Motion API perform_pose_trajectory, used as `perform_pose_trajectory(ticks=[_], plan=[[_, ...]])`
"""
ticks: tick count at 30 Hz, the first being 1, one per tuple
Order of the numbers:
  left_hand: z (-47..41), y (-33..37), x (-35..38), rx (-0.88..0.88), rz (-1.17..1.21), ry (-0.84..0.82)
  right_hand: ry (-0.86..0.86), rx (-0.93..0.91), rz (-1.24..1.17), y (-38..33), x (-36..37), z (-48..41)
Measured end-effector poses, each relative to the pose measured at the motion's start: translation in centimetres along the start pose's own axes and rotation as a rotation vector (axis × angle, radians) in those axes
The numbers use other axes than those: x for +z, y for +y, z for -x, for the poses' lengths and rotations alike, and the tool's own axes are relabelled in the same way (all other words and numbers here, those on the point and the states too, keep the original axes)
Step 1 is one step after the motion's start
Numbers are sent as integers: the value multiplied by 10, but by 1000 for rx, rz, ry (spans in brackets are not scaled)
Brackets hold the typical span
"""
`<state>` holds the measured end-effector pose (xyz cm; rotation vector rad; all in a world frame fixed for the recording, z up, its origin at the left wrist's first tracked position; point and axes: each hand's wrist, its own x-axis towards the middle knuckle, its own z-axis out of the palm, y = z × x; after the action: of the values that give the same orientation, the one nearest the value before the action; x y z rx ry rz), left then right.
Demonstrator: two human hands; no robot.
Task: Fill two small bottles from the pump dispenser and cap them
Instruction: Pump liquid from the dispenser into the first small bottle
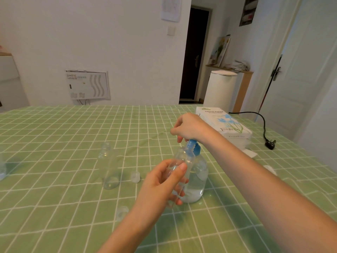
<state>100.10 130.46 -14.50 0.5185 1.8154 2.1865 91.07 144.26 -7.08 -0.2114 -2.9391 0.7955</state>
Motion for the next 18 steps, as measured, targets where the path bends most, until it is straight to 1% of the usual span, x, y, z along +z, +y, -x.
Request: perform_pose_trajectory(ticks=[4, 8, 12, 18], plan=[[-1, 1, 0, 1, 2, 1, 13, -2, -6, -3, -3, 2], [-3, 5, 2, 19, 15, -6, 67, -32, 11, -9, -12, 0], [-4, 6, 2, 26, 19, -13, 4, -15, 1, -8, -11, 1], [-2, 0, 1, 16, 2, -12, -42, 13, 5, -3, -4, 2]])
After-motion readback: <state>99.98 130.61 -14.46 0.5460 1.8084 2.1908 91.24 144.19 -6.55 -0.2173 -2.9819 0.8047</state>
